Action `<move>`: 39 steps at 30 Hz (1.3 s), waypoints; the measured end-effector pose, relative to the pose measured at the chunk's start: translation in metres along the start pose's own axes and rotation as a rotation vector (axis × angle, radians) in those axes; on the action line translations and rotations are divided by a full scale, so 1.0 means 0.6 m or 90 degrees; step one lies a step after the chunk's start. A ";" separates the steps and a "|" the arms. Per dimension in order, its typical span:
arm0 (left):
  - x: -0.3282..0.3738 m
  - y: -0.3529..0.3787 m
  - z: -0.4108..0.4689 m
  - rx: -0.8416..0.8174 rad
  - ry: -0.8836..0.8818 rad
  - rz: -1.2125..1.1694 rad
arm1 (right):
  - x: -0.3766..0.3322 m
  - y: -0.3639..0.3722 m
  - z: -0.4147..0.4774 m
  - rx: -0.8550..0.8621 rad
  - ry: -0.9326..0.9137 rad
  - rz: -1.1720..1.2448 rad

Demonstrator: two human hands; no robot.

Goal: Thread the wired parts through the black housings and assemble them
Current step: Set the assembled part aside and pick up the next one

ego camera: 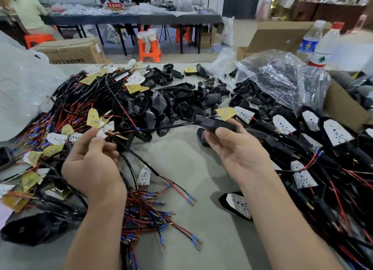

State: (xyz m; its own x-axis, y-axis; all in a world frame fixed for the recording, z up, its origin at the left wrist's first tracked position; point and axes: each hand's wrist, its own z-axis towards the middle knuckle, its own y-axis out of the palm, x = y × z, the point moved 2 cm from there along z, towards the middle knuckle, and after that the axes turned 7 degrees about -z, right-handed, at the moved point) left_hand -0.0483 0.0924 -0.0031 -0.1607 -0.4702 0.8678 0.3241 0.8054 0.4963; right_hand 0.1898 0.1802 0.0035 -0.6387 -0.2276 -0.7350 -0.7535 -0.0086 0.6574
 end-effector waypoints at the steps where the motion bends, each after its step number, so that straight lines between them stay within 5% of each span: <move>1: 0.003 -0.002 0.004 0.015 0.012 0.003 | -0.003 -0.001 -0.001 -0.032 0.005 0.024; 4: 0.001 -0.010 0.011 0.038 0.007 0.081 | -0.015 -0.005 -0.006 -0.125 0.021 0.060; 7: -0.005 -0.016 0.009 0.012 0.120 0.404 | -0.020 -0.004 -0.011 -0.200 0.031 0.078; 11: 0.004 0.006 -0.034 -0.125 0.439 0.599 | -0.024 -0.003 -0.015 -0.241 0.049 0.057; 13: 0.003 0.022 -0.060 -0.279 0.463 0.585 | -0.023 -0.003 -0.016 -0.262 0.092 0.069; 14: -0.003 0.029 -0.066 -0.420 0.353 0.546 | -0.022 -0.002 -0.017 -0.275 0.119 0.082; 17: -0.013 0.043 -0.091 -0.854 -0.314 0.314 | -0.016 0.000 -0.019 -0.290 0.154 0.101; 21: -0.005 0.031 -0.106 -1.218 -0.618 0.042 | -0.006 0.004 -0.016 -0.277 0.162 0.180; 26: -0.014 0.027 -0.085 -1.108 -0.566 0.021 | 0.001 0.015 -0.020 -0.282 0.176 0.248; 32: -0.042 0.061 -0.095 -0.574 -0.343 -0.003 | 0.021 0.030 -0.029 -0.295 0.290 0.316; 34: -0.045 0.063 -0.092 -0.540 -0.259 0.011 | 0.033 0.038 -0.031 -0.293 0.334 0.269; 39: -0.036 0.067 -0.091 -0.640 -0.186 0.009 | 0.047 0.045 -0.038 -0.291 0.396 0.140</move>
State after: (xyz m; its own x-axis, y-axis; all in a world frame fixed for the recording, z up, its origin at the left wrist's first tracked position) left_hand 0.0191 0.1155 -0.0032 -0.3269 -0.2500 0.9114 0.9317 0.0761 0.3551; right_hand 0.1549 0.1512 0.0044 -0.4595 -0.7703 -0.4421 -0.3959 -0.2679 0.8783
